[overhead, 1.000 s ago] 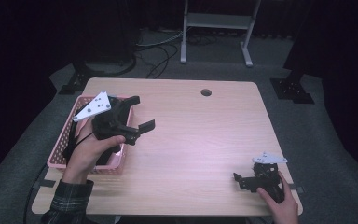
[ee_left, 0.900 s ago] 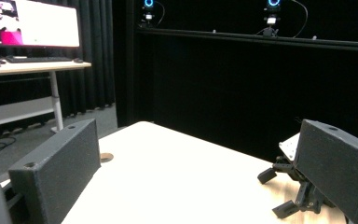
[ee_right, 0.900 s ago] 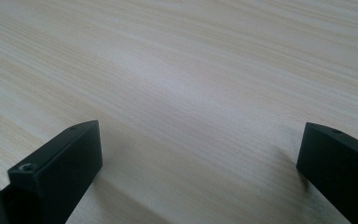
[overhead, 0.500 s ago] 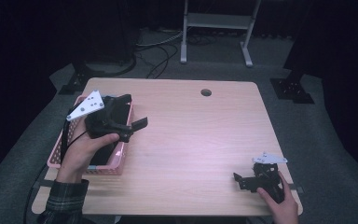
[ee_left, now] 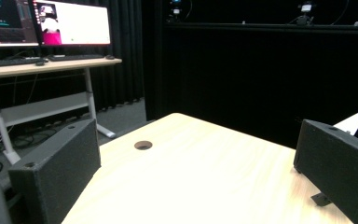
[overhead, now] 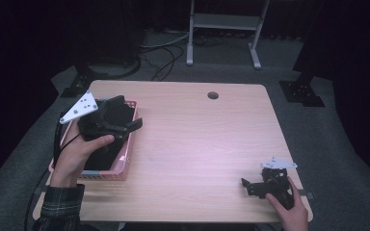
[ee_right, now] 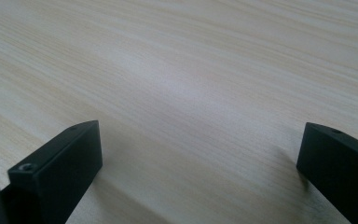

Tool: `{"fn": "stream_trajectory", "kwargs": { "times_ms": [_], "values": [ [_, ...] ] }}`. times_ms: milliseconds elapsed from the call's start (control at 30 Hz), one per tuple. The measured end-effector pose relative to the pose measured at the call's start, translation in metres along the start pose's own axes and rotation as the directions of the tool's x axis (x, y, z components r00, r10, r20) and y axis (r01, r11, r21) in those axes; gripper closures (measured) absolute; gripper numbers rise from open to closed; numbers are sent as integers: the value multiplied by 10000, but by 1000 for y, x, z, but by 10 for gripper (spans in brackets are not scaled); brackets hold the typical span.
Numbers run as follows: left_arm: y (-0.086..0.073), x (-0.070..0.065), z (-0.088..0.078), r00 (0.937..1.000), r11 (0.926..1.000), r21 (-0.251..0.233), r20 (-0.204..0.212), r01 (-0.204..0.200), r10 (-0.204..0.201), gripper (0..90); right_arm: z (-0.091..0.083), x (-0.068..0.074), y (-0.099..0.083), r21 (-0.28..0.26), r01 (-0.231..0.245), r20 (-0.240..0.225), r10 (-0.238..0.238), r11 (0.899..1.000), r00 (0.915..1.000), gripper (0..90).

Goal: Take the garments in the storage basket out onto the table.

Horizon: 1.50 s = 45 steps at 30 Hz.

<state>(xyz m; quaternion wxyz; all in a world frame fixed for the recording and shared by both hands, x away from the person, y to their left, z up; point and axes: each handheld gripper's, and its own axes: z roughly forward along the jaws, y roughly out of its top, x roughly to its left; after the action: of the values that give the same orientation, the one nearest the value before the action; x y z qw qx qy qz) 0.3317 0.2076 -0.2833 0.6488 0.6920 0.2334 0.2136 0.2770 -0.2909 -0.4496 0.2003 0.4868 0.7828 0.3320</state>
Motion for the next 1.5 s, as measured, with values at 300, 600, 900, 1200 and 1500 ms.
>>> {"fn": "stream_trajectory", "kwargs": {
  "times_ms": [300,600,900,1200,1500],
  "values": [
    [1,12,-13,9993,10000,-19,-384,-34,33,0,0,0,0,5,-5,-2,5,10000,10000,0],
    [3,22,-23,9974,9999,-109,-725,-60,52,0,0,0,0,6,-12,-4,12,10000,10000,0],
    [2,35,-36,9922,9998,-146,-1243,-130,111,0,0,0,0,8,-5,-2,5,10000,10000,0],
    [1,46,-51,9844,9997,-224,-1760,-122,81,0,0,0,0,9,-6,0,6,10000,10000,0],
    [1,55,-64,9773,9995,-289,-2116,-160,96,0,0,0,0,9,-6,-1,6,10000,10000,0]
  ]
}}
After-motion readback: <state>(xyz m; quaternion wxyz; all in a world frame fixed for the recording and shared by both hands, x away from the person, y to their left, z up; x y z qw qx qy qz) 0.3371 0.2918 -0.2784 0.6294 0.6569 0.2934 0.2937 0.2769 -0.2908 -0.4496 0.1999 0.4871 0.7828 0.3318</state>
